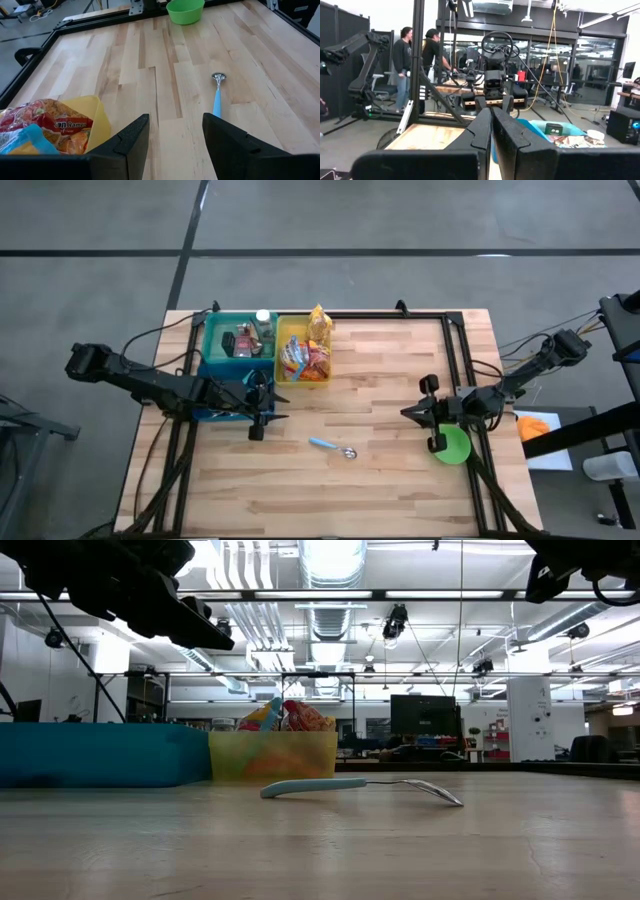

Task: Pick & Place Food Item
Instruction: Put the light blue spoon into the blue bin

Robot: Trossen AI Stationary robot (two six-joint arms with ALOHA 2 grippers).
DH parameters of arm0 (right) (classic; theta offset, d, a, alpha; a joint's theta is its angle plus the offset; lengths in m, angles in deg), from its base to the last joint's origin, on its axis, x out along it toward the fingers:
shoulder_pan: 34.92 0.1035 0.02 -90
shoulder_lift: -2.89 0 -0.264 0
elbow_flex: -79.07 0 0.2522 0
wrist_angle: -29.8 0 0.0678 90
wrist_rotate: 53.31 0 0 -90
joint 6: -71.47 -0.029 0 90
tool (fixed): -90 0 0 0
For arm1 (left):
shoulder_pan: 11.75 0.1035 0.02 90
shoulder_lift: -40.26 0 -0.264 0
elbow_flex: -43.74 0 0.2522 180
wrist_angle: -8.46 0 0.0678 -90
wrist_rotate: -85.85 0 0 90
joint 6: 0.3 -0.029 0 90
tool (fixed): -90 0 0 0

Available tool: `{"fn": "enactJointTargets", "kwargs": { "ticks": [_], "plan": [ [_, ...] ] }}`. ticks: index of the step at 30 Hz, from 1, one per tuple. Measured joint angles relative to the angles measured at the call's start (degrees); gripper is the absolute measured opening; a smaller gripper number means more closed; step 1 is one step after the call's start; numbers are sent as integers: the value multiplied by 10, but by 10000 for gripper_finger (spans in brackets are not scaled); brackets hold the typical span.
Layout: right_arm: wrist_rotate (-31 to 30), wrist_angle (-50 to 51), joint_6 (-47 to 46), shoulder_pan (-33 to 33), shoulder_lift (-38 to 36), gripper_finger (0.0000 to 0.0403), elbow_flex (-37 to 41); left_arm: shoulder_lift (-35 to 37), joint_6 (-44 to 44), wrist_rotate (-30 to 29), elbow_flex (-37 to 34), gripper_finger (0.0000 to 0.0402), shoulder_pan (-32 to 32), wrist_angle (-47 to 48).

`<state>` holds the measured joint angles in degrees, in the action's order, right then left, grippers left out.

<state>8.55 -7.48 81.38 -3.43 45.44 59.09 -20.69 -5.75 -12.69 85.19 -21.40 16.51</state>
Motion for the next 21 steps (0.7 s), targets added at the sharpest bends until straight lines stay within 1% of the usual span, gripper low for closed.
{"fn": "enactJointTargets", "kwargs": {
  "ticks": [10, 11, 14, 21],
  "plan": [
    [0, 0, 2, 0, 0, 13, 0, 0, 5, 0, 0, 185, 0, 0],
    [0, 0, 2, 0, 0, 13, 0, 0, 23, 0, 0, 185, 0, 0],
    [0, 0, 2, 0, 0, 13, 0, 0, 118, 2, 5, 185, 0, -10],
    [0, 0, 2, 0, 0, 13, 0, -16, 125, 0, 57, 185, -14, 77]
  ]
}}
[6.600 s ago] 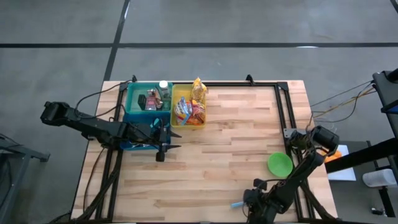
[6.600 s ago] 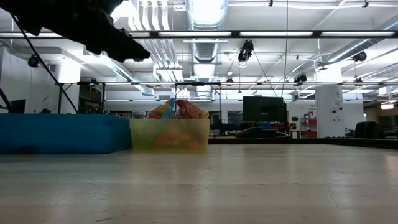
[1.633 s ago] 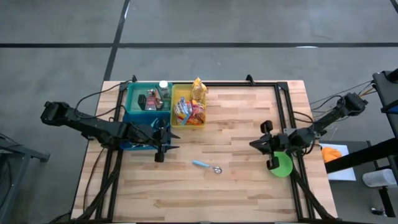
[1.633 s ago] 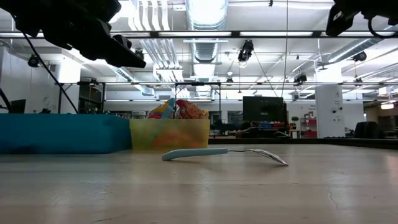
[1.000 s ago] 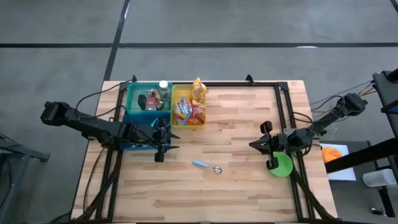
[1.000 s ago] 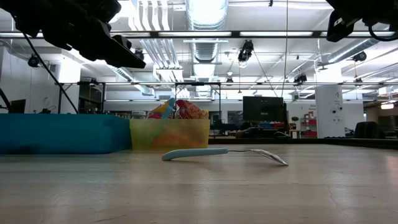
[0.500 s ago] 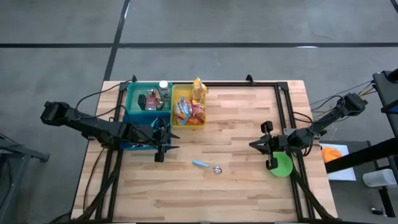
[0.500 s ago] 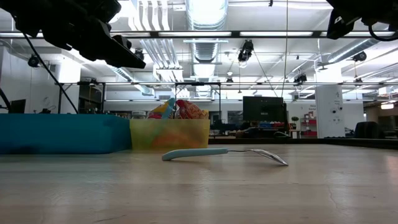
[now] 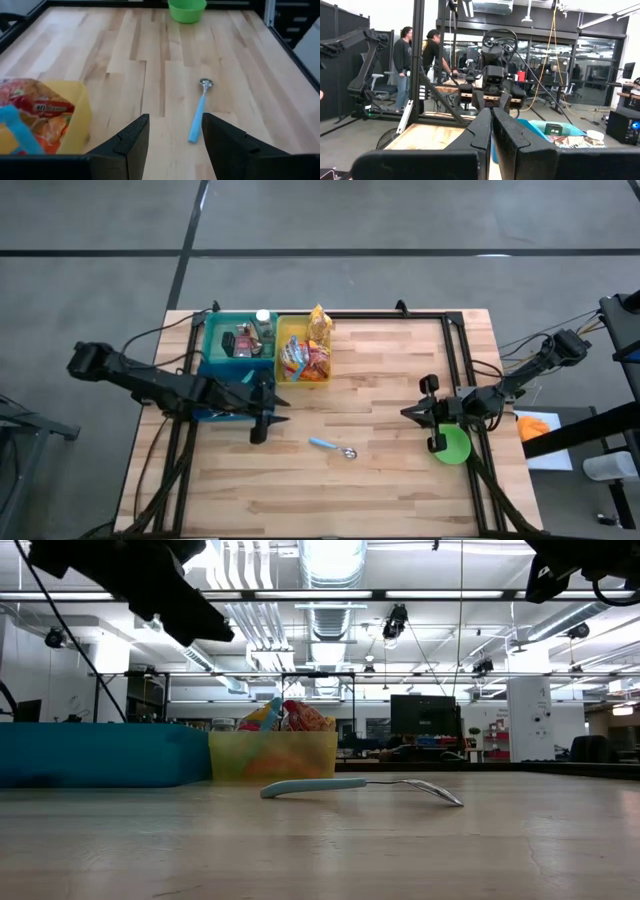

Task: Pick & Place Food Item
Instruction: Put the light blue spoon into the blue bin

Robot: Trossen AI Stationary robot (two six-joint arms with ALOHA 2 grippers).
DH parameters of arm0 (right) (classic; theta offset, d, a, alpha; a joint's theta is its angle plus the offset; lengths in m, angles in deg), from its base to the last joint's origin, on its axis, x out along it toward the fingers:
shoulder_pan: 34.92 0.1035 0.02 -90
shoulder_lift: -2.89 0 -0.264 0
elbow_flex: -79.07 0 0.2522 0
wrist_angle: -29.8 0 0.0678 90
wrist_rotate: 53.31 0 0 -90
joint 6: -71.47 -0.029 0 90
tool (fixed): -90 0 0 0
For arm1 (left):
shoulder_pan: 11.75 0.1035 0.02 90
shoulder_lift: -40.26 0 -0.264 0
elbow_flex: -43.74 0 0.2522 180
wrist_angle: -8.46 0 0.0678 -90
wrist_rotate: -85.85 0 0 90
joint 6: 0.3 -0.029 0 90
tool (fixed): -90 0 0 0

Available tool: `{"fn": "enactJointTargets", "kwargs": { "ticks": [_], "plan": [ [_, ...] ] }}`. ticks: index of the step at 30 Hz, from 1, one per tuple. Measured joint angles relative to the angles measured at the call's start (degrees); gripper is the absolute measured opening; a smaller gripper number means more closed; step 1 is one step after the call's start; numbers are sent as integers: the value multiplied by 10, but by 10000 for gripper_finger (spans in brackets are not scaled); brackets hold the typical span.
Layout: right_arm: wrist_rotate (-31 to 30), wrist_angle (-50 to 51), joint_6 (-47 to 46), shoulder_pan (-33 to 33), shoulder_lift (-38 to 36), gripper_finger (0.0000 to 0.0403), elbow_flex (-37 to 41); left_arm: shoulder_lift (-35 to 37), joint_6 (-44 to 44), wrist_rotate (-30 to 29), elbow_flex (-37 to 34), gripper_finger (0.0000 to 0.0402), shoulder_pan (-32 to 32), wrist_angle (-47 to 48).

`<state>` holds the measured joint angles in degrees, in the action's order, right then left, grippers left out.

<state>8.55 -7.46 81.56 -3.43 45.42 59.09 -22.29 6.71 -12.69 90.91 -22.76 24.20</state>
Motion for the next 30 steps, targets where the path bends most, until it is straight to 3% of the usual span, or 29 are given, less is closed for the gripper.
{"fn": "enactJointTargets", "kwargs": {
  "ticks": [11, 24, 30],
  "plan": [
    [0, 2, 0, 0, 0, 13, 0, -112, -36, -2, 75, 185, -7, 10],
    [0, 3, 0, 0, 0, 13, 0, -342, -55, 30, 231, 185, -7, 28],
    [0, 2, 0, 0, 0, 13, 0, -406, -57, 37, 288, 185, -7, 60]
  ]
}}
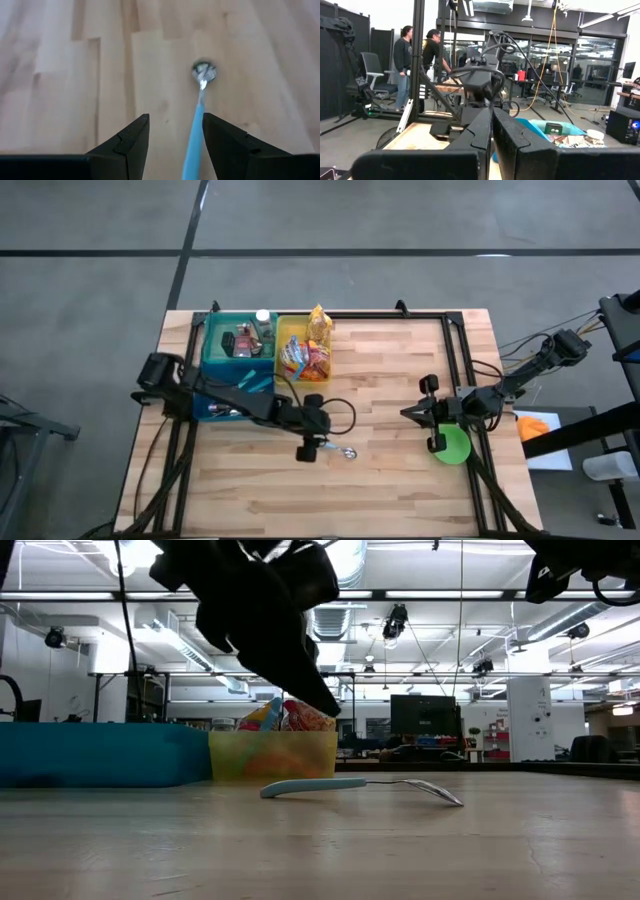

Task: Pick & Place Food Item
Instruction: Put the light blue spoon into the blue bin

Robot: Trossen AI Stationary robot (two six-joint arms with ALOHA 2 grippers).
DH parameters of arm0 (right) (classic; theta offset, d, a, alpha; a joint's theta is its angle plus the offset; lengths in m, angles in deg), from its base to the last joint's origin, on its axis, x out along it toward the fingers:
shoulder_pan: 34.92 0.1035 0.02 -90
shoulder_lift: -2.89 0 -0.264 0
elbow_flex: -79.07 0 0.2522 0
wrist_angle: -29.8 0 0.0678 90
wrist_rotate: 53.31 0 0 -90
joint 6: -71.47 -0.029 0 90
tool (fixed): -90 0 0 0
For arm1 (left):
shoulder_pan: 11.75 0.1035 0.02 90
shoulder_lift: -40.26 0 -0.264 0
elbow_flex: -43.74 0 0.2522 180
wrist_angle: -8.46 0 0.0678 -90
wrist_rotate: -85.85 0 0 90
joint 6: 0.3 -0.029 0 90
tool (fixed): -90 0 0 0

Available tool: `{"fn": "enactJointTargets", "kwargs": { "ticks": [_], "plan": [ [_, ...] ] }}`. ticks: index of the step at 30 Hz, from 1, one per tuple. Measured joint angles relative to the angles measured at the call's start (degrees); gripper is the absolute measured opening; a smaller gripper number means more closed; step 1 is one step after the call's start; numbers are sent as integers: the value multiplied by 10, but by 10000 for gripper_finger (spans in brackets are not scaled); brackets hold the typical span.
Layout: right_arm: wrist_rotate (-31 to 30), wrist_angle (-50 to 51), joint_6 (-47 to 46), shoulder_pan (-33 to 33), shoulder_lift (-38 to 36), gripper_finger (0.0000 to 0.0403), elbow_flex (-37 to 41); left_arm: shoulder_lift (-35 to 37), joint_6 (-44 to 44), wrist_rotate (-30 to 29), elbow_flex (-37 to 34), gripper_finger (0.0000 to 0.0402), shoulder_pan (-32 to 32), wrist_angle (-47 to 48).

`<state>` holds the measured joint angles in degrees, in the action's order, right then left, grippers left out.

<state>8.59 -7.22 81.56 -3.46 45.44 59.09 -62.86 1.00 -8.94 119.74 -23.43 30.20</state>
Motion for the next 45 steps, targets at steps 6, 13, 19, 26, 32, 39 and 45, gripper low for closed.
{"fn": "enactJointTargets", "kwargs": {
  "ticks": [6, 13, 19, 26, 32, 39, 45],
  "plan": [
    [0, 0, 0, 0, 0, 13, 0, -15, -2, 40, 5, 185, -1, -45],
    [0, 11, 0, 0, 0, 13, 0, -18, -9, 45, 4, 185, -9, -80],
    [0, 11, 0, 0, 0, 13, 0, -26, -18, 45, 3, 185, -21, -87],
    [0, 13, 0, 0, 1, 13, 0, -80, -5, 48, 6, 185, -23, -95],
    [0, 14, 0, 0, 1, 13, 0, -106, 7, 48, 9, 185, -21, -104],
    [0, 13, 0, 0, 1, 13, 0, -127, 15, 49, 8, 185, -12, -104],
    [0, 13, 0, 0, 1, 13, 0, -135, 31, 49, 8, 180, -7, -108]
  ]
}}
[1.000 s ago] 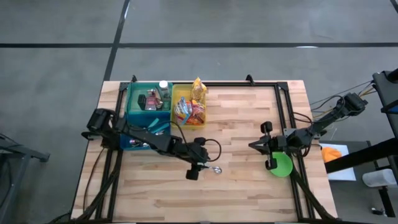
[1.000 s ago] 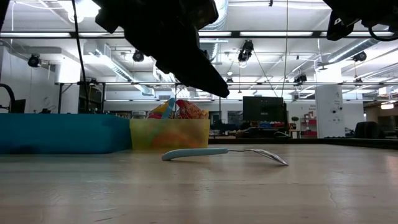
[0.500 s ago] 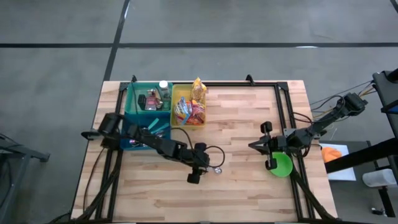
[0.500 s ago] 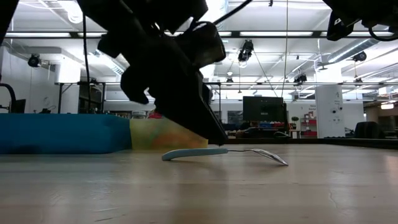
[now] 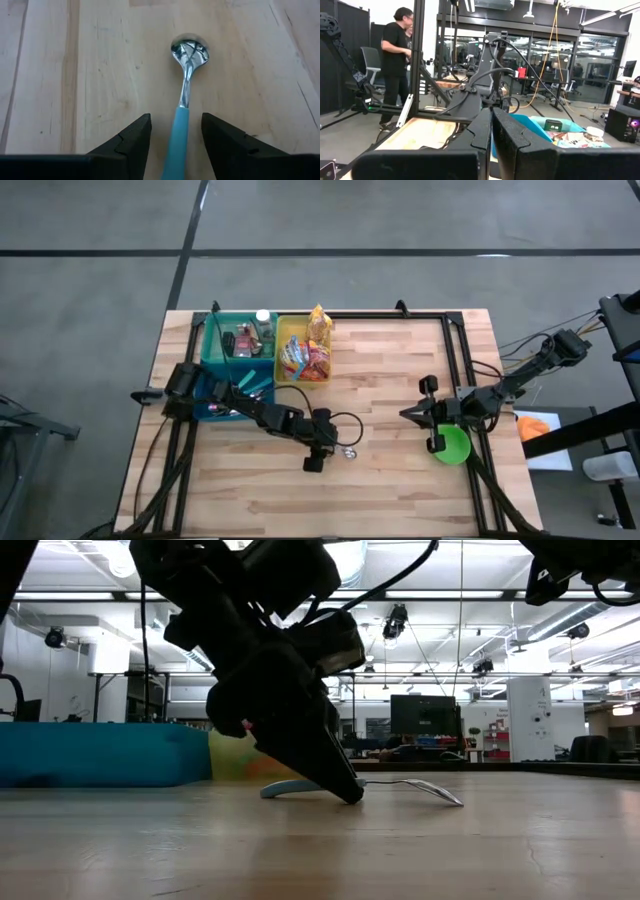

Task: Pick & Place Food Item
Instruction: Put the light blue spoon into the blue bin

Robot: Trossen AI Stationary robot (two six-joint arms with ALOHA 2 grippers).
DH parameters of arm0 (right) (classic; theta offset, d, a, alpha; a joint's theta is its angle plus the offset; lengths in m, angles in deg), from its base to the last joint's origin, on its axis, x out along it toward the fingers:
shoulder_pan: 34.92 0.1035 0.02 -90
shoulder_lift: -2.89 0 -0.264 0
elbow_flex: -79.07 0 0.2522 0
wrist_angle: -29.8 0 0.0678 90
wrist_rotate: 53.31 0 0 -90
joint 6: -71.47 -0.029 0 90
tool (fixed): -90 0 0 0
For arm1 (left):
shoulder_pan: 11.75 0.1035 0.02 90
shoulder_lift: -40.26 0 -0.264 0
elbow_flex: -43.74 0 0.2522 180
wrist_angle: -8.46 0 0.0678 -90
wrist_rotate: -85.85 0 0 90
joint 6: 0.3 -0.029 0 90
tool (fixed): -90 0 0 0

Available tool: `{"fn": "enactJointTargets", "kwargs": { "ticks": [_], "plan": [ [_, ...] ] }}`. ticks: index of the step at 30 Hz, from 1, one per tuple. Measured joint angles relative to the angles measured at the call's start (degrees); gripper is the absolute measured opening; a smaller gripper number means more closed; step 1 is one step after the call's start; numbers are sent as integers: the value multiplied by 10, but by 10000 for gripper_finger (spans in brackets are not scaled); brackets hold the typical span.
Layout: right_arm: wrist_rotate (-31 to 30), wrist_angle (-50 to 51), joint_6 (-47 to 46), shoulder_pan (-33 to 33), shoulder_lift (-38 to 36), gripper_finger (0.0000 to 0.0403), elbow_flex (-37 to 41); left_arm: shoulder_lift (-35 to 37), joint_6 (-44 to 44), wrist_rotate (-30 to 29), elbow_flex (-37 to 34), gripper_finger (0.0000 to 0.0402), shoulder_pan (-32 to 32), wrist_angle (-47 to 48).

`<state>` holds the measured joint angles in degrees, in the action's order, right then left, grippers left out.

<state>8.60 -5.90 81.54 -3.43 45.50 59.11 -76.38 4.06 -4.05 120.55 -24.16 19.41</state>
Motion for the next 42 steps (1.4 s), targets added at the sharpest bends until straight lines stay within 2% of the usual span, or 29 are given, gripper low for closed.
{"fn": "enactJointTargets", "kwargs": {
  "ticks": [17, 34, 39, 42],
  "plan": [
    [0, 0, 0, 0, 0, 13, 0, -2, 2, -2, 0, 36, 1, 1],
    [0, 0, 0, 0, 0, 13, 0, 3, 1, -1, -1, 24, 1, 0],
    [0, 0, 0, 0, 0, 13, 0, 30, 0, -6, -3, 24, 1, 23],
    [0, 0, 0, 0, 0, 13, 0, 60, 0, -30, -2, 24, 1, 59]
  ]
}}
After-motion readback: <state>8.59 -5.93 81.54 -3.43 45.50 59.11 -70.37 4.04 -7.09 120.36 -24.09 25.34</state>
